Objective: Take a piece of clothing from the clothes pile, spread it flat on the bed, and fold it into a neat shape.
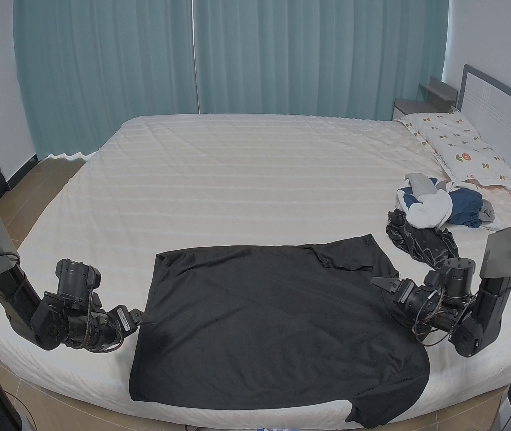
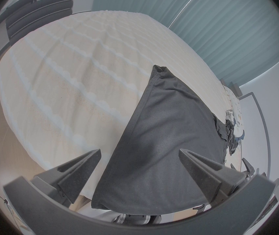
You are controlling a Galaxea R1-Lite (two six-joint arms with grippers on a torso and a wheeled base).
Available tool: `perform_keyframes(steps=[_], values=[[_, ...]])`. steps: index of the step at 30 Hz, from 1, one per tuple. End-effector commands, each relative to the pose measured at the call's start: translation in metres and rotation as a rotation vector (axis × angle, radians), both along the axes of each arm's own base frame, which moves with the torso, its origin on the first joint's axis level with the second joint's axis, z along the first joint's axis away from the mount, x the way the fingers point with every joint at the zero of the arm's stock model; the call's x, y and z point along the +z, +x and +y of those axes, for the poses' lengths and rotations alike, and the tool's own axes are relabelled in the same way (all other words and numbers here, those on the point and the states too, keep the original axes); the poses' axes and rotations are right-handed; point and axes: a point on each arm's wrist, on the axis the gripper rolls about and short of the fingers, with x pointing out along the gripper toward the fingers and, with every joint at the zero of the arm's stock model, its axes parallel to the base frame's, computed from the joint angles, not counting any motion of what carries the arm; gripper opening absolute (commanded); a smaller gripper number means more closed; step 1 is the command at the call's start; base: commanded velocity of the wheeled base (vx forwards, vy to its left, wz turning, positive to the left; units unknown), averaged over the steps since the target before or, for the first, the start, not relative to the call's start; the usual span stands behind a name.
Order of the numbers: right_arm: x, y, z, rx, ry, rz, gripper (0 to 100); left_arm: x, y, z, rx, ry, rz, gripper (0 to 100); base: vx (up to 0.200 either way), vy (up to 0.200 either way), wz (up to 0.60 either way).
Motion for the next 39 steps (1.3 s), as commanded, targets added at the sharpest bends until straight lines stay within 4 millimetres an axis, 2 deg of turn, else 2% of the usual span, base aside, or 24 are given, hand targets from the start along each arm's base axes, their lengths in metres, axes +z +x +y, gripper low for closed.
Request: perform_keyframes(steps=[1, 2, 3, 6, 9, 12, 14, 15, 18, 28, 36, 39], values=[[-0.013, 0.038, 0.035, 0.008, 0.018, 0.026, 100, -0.007, 0.004, 0.002, 0.011, -0.051, 0.029, 100, 0.000, 0.000, 0.00], [-0.013, 0.048, 0.040, -0.004, 0.028, 0.031, 100, -0.007, 0.006, 0.002, 0.020, -0.073, 0.031, 100, 0.000, 0.000, 0.00], [-0.013, 0.048, 0.040, -0.004, 0.028, 0.031, 100, -0.007, 0.006, 0.002, 0.020, -0.073, 0.031, 100, 0.000, 0.000, 0.00], [-0.015, 0.079, 0.049, -0.030, 0.023, 0.063, 100, -0.007, 0.009, 0.001, 0.018, -0.117, 0.034, 100, 0.000, 0.000, 0.00], [-0.018, 0.095, 0.050, -0.043, 0.032, 0.084, 100, -0.007, 0.009, 0.001, 0.014, -0.125, 0.039, 100, 0.000, 0.000, 0.00], [-0.031, 0.109, 0.054, -0.050, 0.027, 0.133, 100, -0.010, 0.012, 0.000, 0.016, -0.125, 0.042, 100, 0.000, 0.000, 0.00], [-0.030, 0.113, 0.055, -0.053, 0.028, 0.128, 100, -0.010, 0.013, 0.000, 0.018, -0.127, 0.041, 100, 0.000, 0.000, 0.00], [-0.029, 0.123, 0.054, -0.059, 0.029, 0.114, 100, -0.012, 0.015, 0.001, 0.029, -0.134, 0.039, 100, 0.000, 0.000, 0.00], [-0.034, 0.136, 0.050, -0.075, 0.025, 0.144, 100, -0.012, 0.020, 0.001, 0.046, -0.153, 0.015, 100, 0.000, 0.000, 0.00], [-0.038, 0.166, 0.045, -0.099, 0.026, 0.142, 100, -0.017, 0.023, 0.000, 0.060, -0.165, -0.002, 100, 0.000, 0.000, 0.00], [-0.033, 0.183, 0.049, -0.096, 0.037, 0.088, 100, -0.018, 0.023, 0.001, 0.062, -0.165, 0.001, 100, 0.000, 0.000, 0.00], [-0.036, 0.197, 0.054, -0.091, 0.046, 0.039, 100, -0.018, 0.021, 0.001, 0.063, -0.165, 0.006, 100, 0.000, 0.000, 0.00]])
